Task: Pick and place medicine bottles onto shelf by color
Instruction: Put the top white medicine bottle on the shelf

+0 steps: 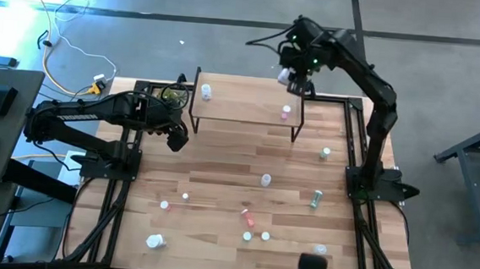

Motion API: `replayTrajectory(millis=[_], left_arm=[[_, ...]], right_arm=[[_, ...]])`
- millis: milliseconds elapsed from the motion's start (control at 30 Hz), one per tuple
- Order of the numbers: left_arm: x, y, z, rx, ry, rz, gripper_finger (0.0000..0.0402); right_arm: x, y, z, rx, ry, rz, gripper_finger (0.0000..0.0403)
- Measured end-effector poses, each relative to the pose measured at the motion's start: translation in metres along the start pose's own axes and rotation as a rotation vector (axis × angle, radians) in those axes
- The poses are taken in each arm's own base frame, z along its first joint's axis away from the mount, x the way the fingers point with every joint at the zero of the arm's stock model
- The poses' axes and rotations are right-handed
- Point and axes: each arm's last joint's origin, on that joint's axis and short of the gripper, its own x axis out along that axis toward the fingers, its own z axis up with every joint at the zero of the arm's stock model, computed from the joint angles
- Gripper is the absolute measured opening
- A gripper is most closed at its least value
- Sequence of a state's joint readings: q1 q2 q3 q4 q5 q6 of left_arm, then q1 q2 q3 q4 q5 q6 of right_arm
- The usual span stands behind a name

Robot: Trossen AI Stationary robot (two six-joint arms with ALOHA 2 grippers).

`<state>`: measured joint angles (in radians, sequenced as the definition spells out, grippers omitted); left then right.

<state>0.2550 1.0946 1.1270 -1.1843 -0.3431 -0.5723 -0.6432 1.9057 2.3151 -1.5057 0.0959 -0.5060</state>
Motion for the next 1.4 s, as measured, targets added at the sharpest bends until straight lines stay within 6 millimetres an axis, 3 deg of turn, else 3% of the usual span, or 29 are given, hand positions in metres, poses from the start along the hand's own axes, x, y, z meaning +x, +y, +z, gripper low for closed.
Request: replayTrajectory(millis=[267,633,1400], left_arm=[[0.0,0.0,0.0,0.023,-0.003,0.003,0.0248],[0.0,0.0,0.0,0.025,-0.001,-0.003,0.0248],[0.0,-0.001,0.0,0.06,0.009,-0.02,0.0248]], right_arm=[[0.016,-0.019,-0.019,0.064,0.089,0.04,0.0158],[0.047,-0.009,-0.023,-0.013,0.165,0.121,0.0158],[0.06,-0.004,-0.018,-0.038,0.156,0.165,0.0158]])
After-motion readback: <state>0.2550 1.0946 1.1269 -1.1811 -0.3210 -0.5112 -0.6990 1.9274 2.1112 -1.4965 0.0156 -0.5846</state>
